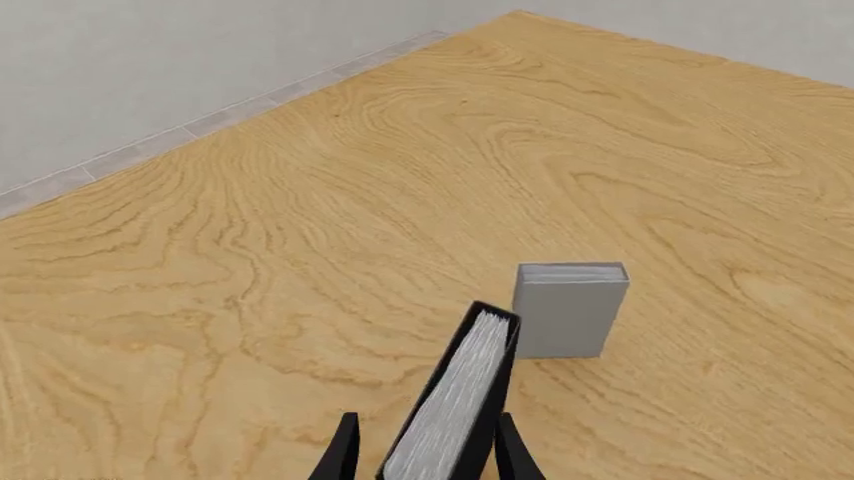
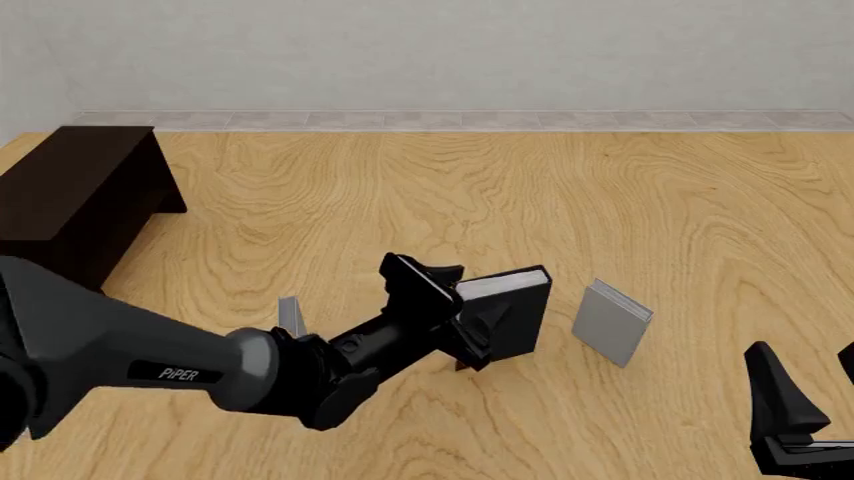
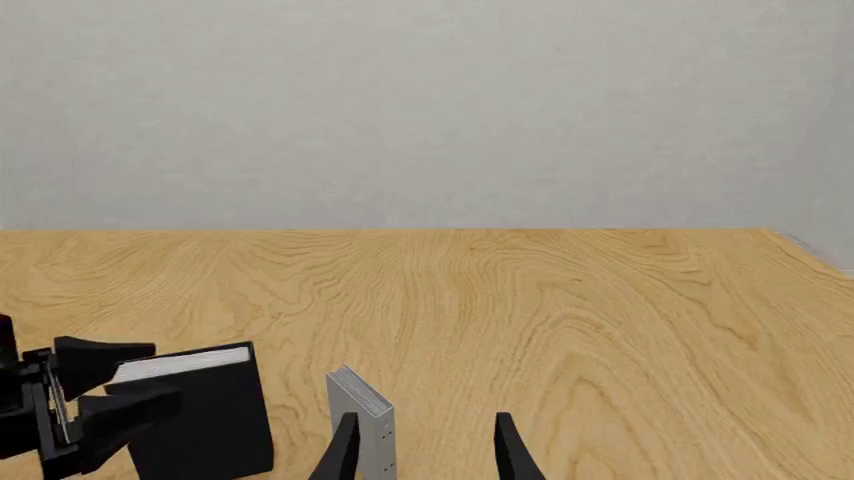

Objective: Pick up the book in the middle and place it on the cabinet shelf.

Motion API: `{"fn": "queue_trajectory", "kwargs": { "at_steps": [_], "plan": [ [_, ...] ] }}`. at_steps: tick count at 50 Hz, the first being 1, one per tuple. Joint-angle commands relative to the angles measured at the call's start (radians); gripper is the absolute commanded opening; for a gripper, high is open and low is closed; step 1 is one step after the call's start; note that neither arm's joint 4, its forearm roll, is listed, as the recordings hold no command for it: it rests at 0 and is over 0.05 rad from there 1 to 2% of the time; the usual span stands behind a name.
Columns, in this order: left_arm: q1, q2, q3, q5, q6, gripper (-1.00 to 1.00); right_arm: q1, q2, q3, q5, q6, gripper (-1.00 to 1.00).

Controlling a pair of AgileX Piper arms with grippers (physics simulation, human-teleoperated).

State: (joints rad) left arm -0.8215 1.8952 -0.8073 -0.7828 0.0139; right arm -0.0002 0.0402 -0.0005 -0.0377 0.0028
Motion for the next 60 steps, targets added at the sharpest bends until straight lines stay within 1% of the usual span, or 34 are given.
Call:
{"fn": "queue_trajectory", "kwargs": {
  "at_steps": [1, 5, 7, 9, 15, 16, 19, 29, 38, 46, 48, 57, 58, 59, 60],
  "plan": [
    [0.011, 0.037, -0.033, 0.011, -0.011, 1.00, 0.000, 0.000, 0.000, 0.000, 0.000, 1.00],
    [0.014, 0.053, -0.043, 0.013, -0.013, 1.00, 0.000, 0.000, 0.000, 0.000, 0.000, 1.00],
    [0.017, 0.068, -0.055, 0.023, -0.028, 1.00, 0.000, 0.000, 0.000, 0.000, 0.000, 1.00],
    [0.016, 0.072, -0.055, 0.020, -0.022, 1.00, 0.000, 0.000, 0.000, 0.000, 0.000, 1.00],
    [0.025, 0.091, -0.077, 0.038, -0.050, 1.00, 0.000, 0.000, 0.000, 0.000, 0.000, 1.00],
    [0.025, 0.090, -0.075, 0.034, -0.047, -1.00, 0.000, 0.000, 0.000, 0.000, 0.000, 1.00],
    [0.018, 0.070, -0.054, 0.021, -0.043, -1.00, 0.000, 0.000, 0.000, 0.000, 0.000, 1.00],
    [-0.001, -0.014, -0.007, 0.026, -0.049, -1.00, 0.000, 0.000, 0.000, 0.000, 0.000, 1.00],
    [0.002, -0.055, 0.011, 0.034, -0.040, -1.00, 0.000, 0.000, 0.000, 0.000, 0.000, 1.00],
    [0.015, -0.141, 0.026, 0.057, -0.014, -1.00, 0.000, 0.000, 0.000, 0.000, 0.000, 1.00],
    [0.016, -0.152, 0.028, 0.060, -0.016, -1.00, 0.000, 0.000, 0.000, 0.000, 0.000, 1.00],
    [0.034, -0.223, 0.040, 0.078, 0.018, -1.00, 0.000, 0.000, 0.000, 0.000, 0.000, 1.00],
    [0.041, -0.241, 0.041, 0.084, 0.034, -1.00, 0.000, 0.000, 0.000, 0.000, 0.000, 1.00],
    [0.041, -0.241, 0.041, 0.084, 0.034, -1.00, 0.000, 0.000, 0.000, 0.000, 0.000, 1.00],
    [0.065, -0.259, 0.027, 0.102, 0.046, -1.00, 0.000, 0.000, 0.000, 0.000, 0.000, 1.00]
  ]
}}
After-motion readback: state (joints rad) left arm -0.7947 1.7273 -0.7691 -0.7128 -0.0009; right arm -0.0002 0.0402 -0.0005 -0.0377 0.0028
